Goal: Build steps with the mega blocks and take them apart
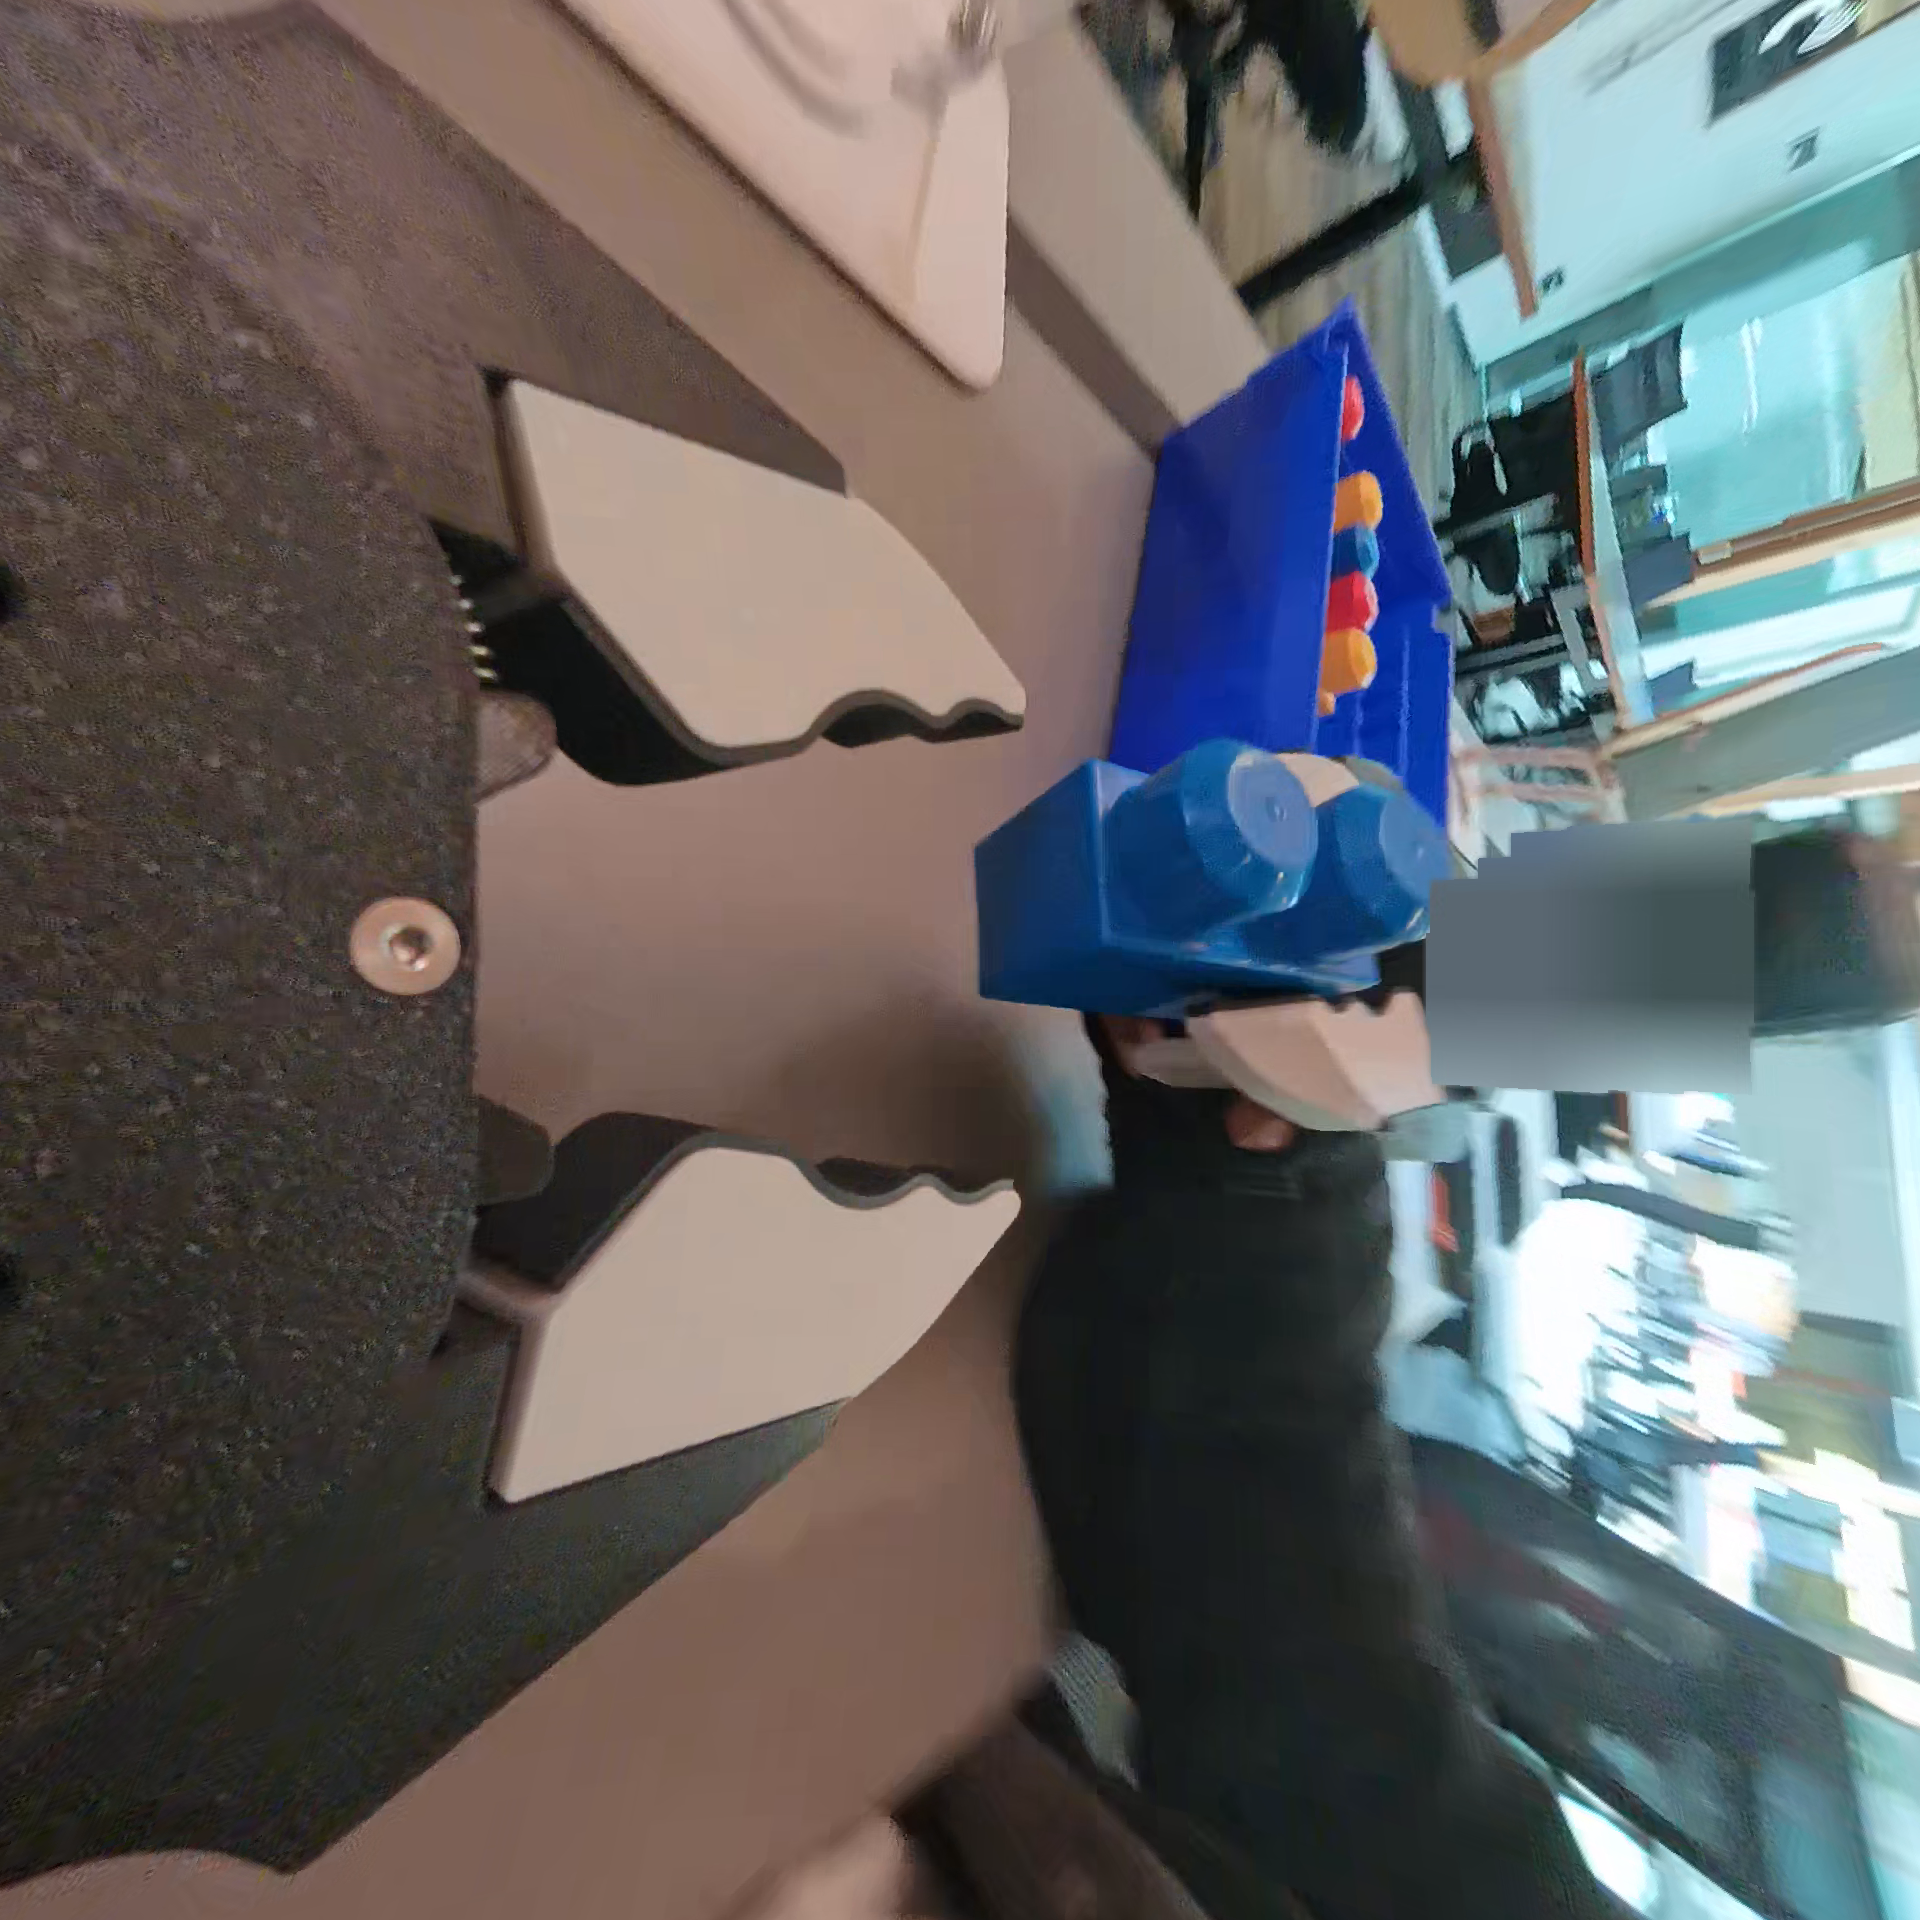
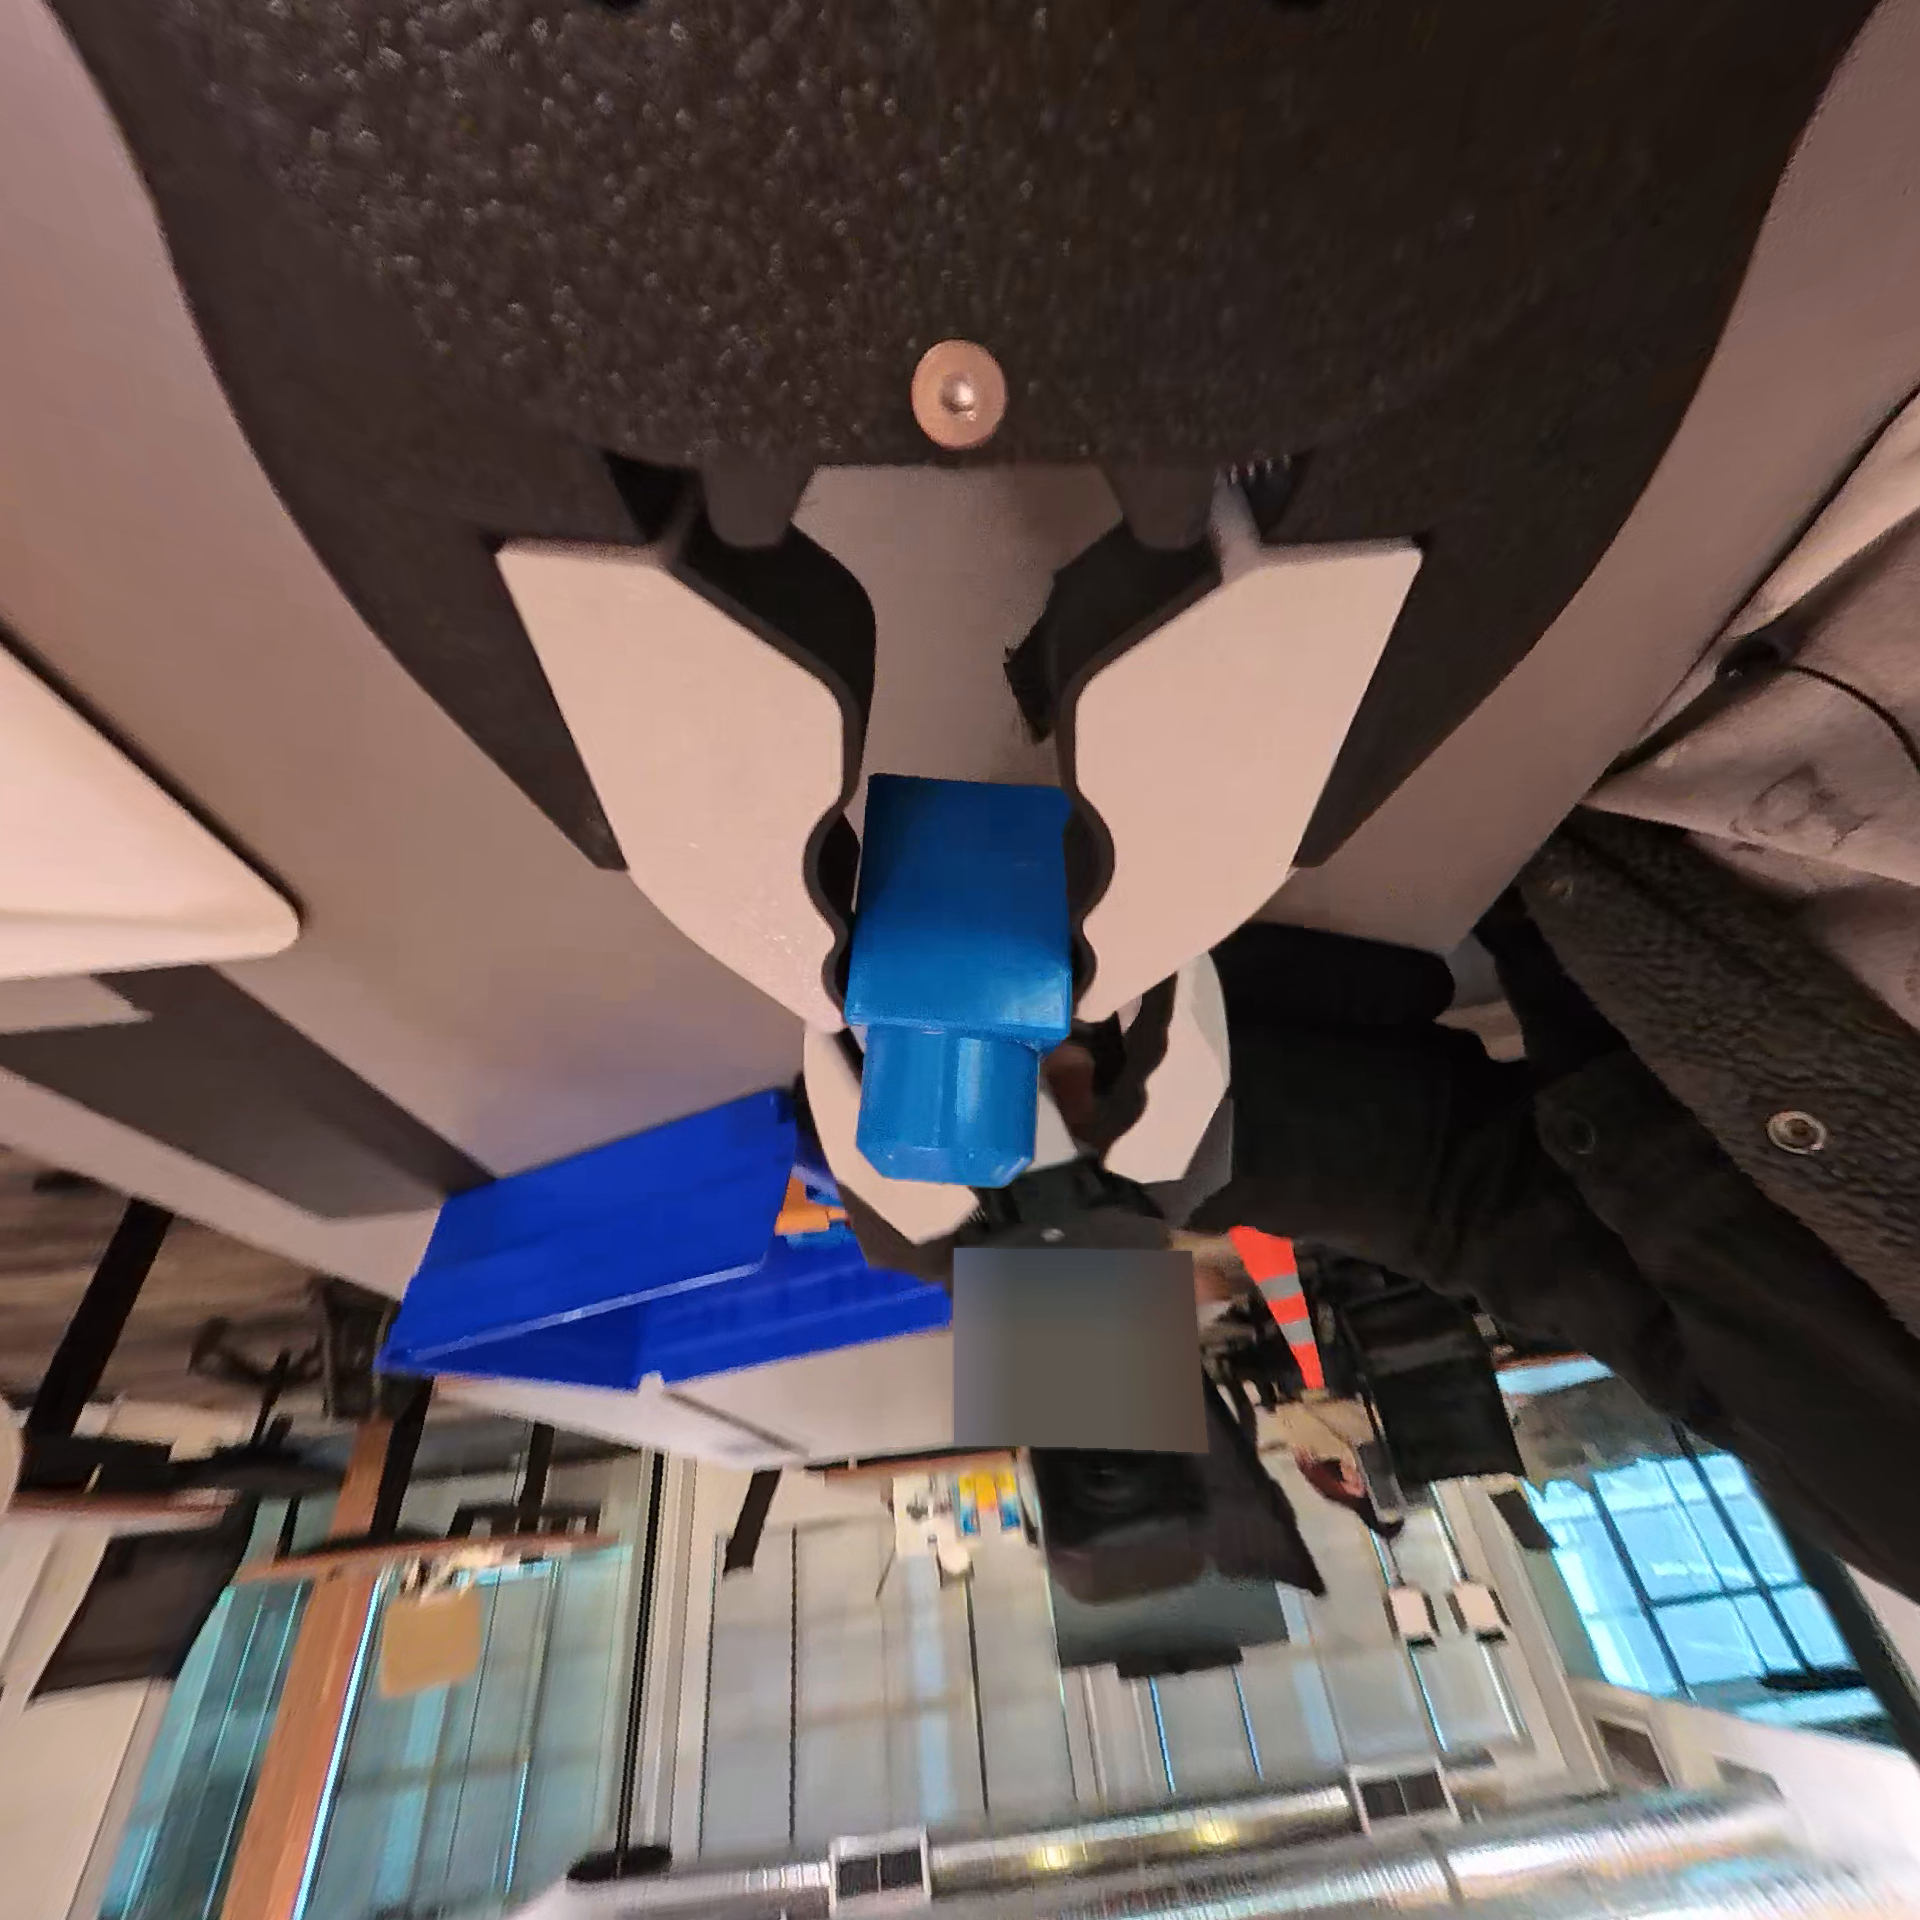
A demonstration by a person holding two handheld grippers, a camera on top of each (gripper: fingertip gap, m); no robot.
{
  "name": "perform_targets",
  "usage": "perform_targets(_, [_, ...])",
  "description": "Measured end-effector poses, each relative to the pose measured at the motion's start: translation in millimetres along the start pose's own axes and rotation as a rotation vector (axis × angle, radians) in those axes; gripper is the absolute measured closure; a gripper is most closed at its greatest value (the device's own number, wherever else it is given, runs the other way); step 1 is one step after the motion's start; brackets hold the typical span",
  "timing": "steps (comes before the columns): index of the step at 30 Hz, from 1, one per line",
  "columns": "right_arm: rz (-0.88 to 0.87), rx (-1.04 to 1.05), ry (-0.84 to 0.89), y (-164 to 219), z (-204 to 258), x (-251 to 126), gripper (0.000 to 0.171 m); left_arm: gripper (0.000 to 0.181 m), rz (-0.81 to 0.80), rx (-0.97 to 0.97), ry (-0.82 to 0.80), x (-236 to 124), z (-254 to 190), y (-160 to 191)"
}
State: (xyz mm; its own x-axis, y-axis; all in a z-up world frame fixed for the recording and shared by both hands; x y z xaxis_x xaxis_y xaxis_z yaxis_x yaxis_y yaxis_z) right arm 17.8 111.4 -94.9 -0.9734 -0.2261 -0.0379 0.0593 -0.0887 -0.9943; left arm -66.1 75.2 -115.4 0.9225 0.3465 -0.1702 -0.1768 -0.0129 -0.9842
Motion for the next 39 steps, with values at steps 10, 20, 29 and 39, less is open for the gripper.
perform_targets(10, [0.039,-0.072,-0.017,9,11,20,0.135,0.145,-0.02,-0.075,0.045,-8,1,-7])
perform_targets(20, [0.183,-0.105,0.07,24,5,27,0.133,0.145,-0.009,-0.054,0.024,-16,6,-7])
perform_targets(29, [-0.049,0.103,0.037,6,6,41,0.115,0.145,-0.39,-0.236,-0.04,-36,23,-42])
perform_targets(39, [-0.178,0.148,0.031,-13,8,33,0.136,0.145,-0.354,-0.268,0.066,-21,12,-31])
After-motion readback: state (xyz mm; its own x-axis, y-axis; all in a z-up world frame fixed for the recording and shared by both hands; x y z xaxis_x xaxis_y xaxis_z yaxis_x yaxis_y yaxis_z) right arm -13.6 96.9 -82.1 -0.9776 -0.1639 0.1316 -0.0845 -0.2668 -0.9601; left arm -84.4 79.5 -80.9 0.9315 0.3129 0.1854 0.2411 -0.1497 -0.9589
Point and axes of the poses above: each gripper's, where its closed fingertips meet, x out along the fingers, y out of its underside, z = x × y across the jaws, the point moved 4 cm from there along -x, back along the fingers, and after that the axes turned 1 degree about z, right-handed, at the moved point
